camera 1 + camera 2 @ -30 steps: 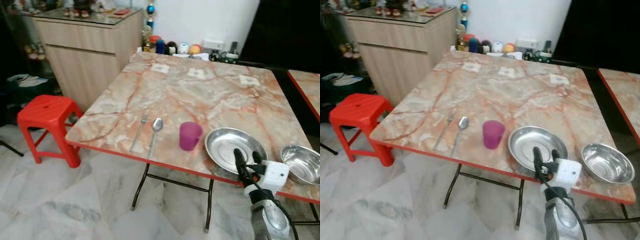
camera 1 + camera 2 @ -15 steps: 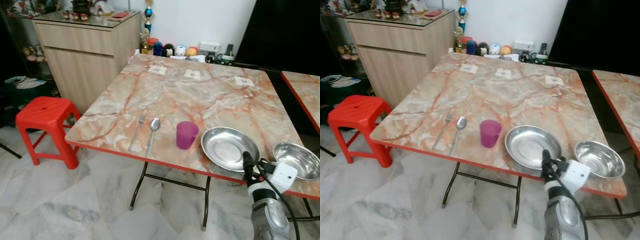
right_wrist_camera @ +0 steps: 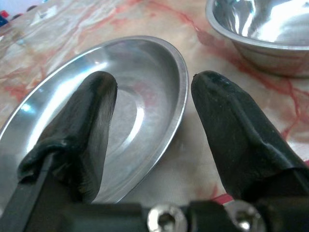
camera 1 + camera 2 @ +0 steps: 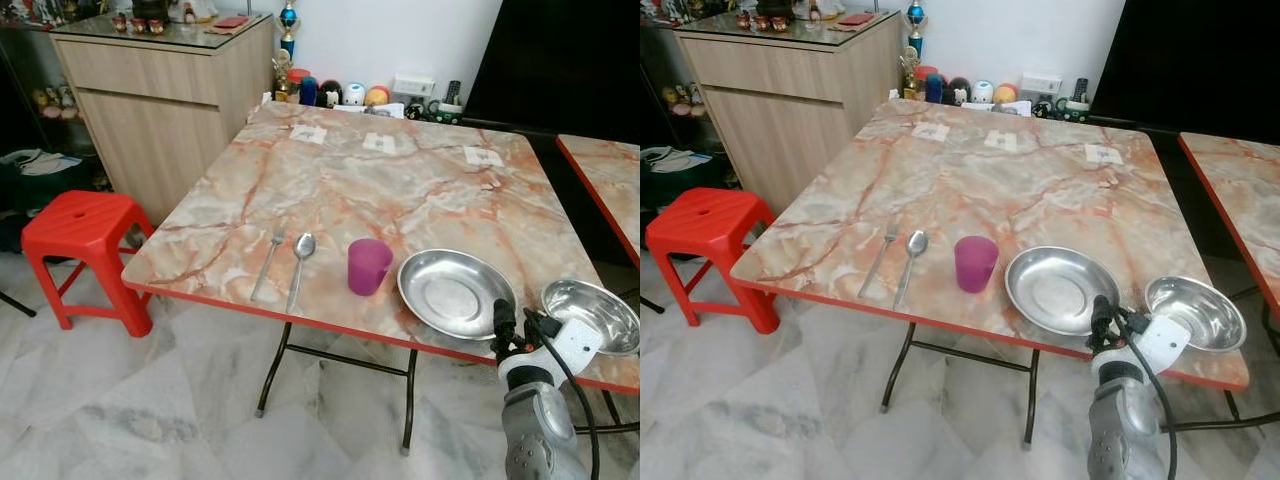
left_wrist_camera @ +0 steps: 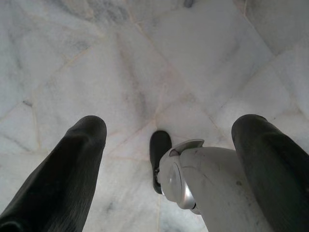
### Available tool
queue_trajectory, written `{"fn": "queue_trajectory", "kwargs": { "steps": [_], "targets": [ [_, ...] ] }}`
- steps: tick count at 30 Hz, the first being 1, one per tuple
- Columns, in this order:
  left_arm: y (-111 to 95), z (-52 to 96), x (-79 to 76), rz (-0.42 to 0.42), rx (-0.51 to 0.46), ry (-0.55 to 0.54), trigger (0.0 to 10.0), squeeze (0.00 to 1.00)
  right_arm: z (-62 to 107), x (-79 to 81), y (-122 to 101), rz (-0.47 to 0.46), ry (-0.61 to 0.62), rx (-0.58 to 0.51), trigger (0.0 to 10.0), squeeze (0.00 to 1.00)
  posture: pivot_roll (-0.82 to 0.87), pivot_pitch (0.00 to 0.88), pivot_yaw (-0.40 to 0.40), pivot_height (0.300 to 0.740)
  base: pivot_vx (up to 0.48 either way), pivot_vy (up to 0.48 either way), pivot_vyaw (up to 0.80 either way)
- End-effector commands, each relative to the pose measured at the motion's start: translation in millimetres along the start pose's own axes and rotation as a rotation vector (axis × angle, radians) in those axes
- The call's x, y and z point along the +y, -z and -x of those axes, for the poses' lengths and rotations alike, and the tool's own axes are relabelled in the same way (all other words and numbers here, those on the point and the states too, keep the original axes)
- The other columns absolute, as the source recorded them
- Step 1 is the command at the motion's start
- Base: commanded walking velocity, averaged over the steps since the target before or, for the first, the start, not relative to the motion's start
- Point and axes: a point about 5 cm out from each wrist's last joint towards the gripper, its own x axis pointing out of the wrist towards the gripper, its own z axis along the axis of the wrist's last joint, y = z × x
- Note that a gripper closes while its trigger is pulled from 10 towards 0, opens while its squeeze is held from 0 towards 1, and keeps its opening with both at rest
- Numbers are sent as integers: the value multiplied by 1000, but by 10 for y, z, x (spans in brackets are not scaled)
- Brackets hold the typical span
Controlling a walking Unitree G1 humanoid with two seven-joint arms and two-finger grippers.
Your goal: Setting the table
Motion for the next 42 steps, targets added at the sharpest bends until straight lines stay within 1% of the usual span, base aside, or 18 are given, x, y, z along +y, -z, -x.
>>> {"fn": "queue_trajectory", "kwargs": {
  "steps": [1, 5, 7, 11, 17, 21, 26, 29, 33, 42],
  "targets": [
    [78, 20, -11, -2, 32, 5, 10000, 0, -48, 10, -11, -10, 16, 9, 10000, 0, 21, 77, -58, 740, 0, 0, 0],
    [77, 20, -10, -5, 32, 6, 10000, 0, -85, 52, -17, -16, 13, 15, 10000, 0, 22, 78, -56, 740, 0, 0, 0],
    [74, 20, -11, -8, 30, 8, 10000, 0, -131, 63, 1, -39, 38, 39, 10000, 0, 24, 79, -53, 740, 0, 0, 0],
    [67, 18, -11, -9, 27, 9, 10000, 0, -199, 70, -9, -61, 63, 54, 10000, 0, 26, 80, -53, 740, 0, 0, 0],
    [71, 19, -7, -9, 30, 7, 10000, 0, -244, 83, -85, -76, 71, 19, 10000, 0, 29, 83, -53, 740, 0, 0, 0],
    [75, 21, -6, -10, 31, 6, 10000, 0, -241, 78, -115, -76, 68, -3, 10000, 0, 30, 83, -53, 740, 0, 0, 0],
    [82, 24, -2, -12, 33, 6, 10000, 0, -231, 129, -159, -112, 31, -53, 10000, 0, 31, 85, -52, 740, 0, 0, 0],
    [82, 24, -2, -13, 33, 6, 10000, 0, -232, 130, -156, -107, 33, -49, 10000, 0, 32, 85, -51, 740, 0, 0, 0],
    [72, 21, -3, -15, 30, 10, 10000, 0, -243, 89, -100, -100, 73, -11, 10000, 0, 31, 84, -51, 740, 0, 0, 0],
    [74, 21, -16, -20, 29, 15, 10000, 0, -277, 94, -86, -108, 89, -1, 10000, 0, 38, 83, -53, 740, 0, 0, 0]
  ]
}}
